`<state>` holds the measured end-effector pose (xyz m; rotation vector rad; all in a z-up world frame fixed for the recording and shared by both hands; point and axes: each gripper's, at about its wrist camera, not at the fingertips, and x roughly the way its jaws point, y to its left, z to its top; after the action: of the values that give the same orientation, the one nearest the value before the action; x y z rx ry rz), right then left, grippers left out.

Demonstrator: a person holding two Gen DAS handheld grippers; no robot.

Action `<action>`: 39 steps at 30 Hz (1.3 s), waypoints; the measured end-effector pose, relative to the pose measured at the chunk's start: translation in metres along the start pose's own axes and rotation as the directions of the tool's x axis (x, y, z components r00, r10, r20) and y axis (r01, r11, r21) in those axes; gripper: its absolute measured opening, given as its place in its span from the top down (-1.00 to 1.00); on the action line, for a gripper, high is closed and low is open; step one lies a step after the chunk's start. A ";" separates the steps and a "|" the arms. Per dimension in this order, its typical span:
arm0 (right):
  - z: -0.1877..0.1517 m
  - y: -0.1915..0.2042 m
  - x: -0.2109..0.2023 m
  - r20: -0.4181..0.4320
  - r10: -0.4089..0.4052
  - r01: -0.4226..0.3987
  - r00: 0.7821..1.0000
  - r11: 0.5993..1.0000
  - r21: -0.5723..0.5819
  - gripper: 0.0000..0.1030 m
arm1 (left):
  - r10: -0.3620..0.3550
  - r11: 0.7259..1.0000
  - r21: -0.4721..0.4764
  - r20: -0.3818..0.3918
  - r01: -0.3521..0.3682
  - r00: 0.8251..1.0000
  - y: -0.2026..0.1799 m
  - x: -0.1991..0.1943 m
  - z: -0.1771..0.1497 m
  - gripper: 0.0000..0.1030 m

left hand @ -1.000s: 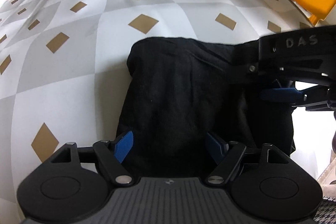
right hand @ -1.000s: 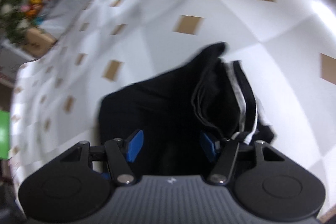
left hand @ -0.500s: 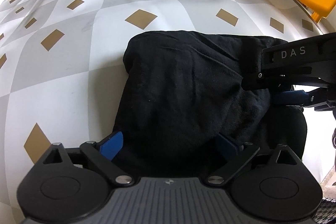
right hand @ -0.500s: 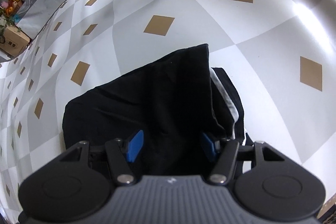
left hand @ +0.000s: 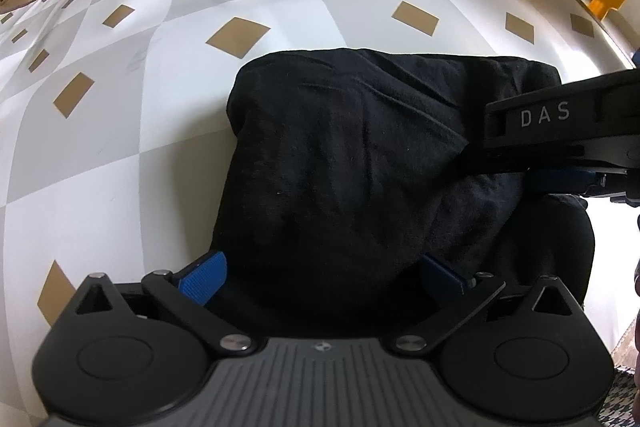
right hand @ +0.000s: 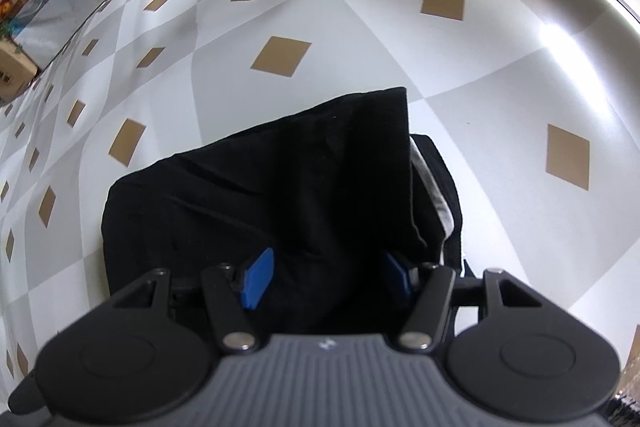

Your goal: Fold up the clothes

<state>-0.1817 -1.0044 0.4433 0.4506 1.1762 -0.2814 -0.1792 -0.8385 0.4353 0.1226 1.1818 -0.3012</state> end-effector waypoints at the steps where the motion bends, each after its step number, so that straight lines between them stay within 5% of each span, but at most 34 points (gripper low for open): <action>1: 0.000 -0.001 0.000 0.000 0.001 -0.001 1.000 1.000 0.006 -0.11 | 0.000 1.000 0.005 0.002 0.000 1.000 -0.001 0.000 0.000 -1.00; 21: 0.006 -0.035 -0.003 0.020 -0.029 0.025 0.999 0.981 0.193 -0.10 | -0.024 0.998 0.061 0.036 0.022 0.999 -0.020 0.004 -0.001 -1.00; 39: 0.017 -0.090 -0.001 0.043 -0.155 0.129 0.987 0.923 0.362 -0.11 | -0.030 0.987 0.156 0.046 0.022 0.998 -0.072 0.021 0.028 -1.00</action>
<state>-0.2076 -1.0912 0.4327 0.6694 1.0910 -0.6409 -0.1678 -0.9180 0.4308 0.2350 1.1120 -0.4175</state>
